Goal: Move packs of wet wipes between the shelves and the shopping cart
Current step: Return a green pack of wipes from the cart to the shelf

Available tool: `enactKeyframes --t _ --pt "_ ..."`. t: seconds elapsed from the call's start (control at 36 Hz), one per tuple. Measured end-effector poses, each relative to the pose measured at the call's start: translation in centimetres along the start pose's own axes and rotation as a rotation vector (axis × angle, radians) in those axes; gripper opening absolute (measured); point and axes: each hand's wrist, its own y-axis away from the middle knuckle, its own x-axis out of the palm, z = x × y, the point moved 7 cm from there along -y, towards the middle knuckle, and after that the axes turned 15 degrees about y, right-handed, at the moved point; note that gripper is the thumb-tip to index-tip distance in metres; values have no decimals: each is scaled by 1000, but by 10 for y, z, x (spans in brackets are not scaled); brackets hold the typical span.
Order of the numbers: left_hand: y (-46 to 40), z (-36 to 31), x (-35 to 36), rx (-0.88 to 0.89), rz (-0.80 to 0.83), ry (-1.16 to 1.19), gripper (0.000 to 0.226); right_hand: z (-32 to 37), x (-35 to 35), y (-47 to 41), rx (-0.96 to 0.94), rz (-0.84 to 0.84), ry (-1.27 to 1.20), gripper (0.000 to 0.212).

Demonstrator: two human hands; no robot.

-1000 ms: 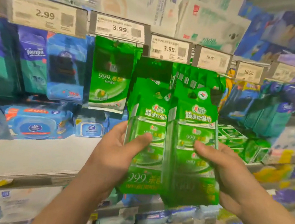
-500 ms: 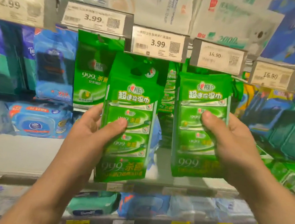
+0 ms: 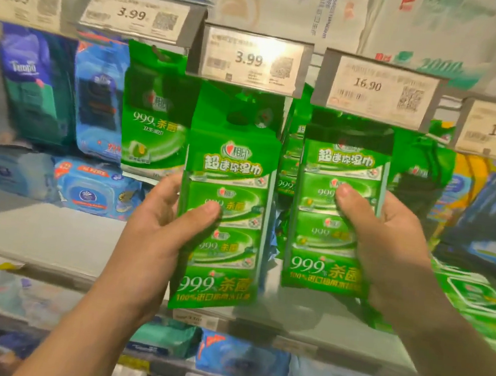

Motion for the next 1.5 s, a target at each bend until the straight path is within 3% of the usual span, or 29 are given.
enactKeyframes --t 0.17,0.28,0.33,0.47,0.53,0.61,0.67,0.75,0.86,0.97,1.11,1.31,1.5 --pt "-1 5 2 15 1 13 43 -17 7 5 -31 0 29 12" --pt "-1 8 3 24 15 54 40 -41 16 15 -9 -11 144 56" --pt "-1 8 5 16 23 86 41 -48 18 16 20 -50 191 66" --pt "-3 9 7 6 34 91 43 -58 18 8 140 -168 200 63" --pt "-4 9 7 1 38 88 43 -61 20 1 164 -197 162 44" --pt "-5 10 7 -15 44 79 43 -61 26 -10 182 -250 144 72" --pt "-6 11 7 -25 48 74 43 -62 29 -19 214 -264 72 71" --pt "-6 11 7 -36 55 66 46 -69 33 -32 320 -266 27 87" --pt "-6 10 6 -37 65 62 45 -67 30 -46 377 -283 49 46" --pt "-7 9 4 -37 71 53 45 -71 26 -53 384 -306 84 25" --pt "-9 7 3 -37 70 44 46 -79 26 -59 365 -378 132 29" --pt "-11 9 3 -45 71 43 47 -87 35 -67 378 -337 135 49" --pt "-11 11 4 -48 93 59 47 -97 32 -72 445 -299 170 37"
